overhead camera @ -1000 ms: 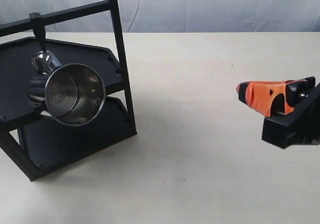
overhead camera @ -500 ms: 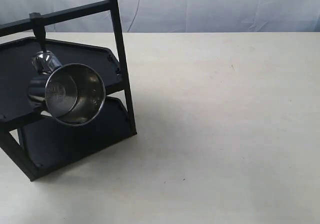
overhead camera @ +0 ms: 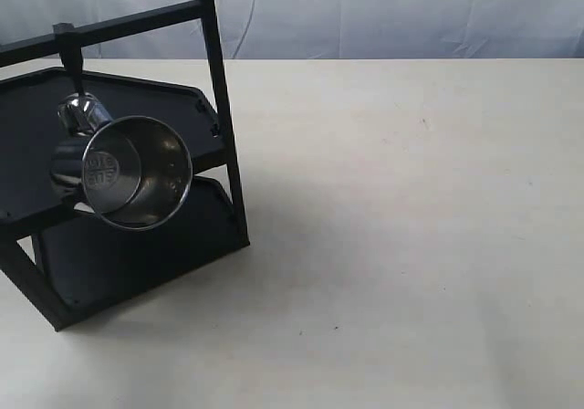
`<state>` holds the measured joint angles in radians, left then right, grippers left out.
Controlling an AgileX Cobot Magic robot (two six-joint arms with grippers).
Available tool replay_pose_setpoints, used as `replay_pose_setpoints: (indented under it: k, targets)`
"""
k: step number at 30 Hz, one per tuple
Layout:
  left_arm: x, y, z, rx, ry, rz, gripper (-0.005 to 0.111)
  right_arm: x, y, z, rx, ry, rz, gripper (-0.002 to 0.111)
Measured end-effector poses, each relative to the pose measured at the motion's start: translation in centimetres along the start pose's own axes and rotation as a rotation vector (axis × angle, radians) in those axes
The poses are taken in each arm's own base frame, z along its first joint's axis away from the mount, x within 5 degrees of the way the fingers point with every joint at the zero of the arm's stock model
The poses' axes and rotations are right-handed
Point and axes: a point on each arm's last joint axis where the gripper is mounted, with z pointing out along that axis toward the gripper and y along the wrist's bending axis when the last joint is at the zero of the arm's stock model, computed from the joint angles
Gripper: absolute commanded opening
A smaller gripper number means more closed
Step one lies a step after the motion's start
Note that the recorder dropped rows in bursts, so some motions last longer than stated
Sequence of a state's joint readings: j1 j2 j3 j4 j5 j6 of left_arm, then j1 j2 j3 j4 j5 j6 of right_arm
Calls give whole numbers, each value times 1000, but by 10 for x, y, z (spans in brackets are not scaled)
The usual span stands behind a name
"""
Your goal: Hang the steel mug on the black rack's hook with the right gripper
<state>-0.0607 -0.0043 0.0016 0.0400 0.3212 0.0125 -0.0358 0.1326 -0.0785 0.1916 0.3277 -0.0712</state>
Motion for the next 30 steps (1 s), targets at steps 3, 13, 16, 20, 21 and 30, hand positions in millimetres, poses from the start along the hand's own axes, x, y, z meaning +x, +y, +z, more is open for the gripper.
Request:
replay_pose_setpoints:
  k: [3,13,16,20,21,30]
  targets:
    - [0,0,0,0,0,0,0,2,-1,-1,15,18,3,0]
    - [0,0,0,0,0,0,0,17,-4,3,30,58,-7,0]
    - [0,0,0,0,0,0,0,24,-5,3,30,50,14,0]
    - [0,0,0,0,0,0,0,22,-5,2,28,21,26,0]
    - [0,0,0,0,0,0,0,22,-5,2,28,20,26,0]
    - [0,0,0,0,0,0,0,22,-5,2,28,19,34,0]
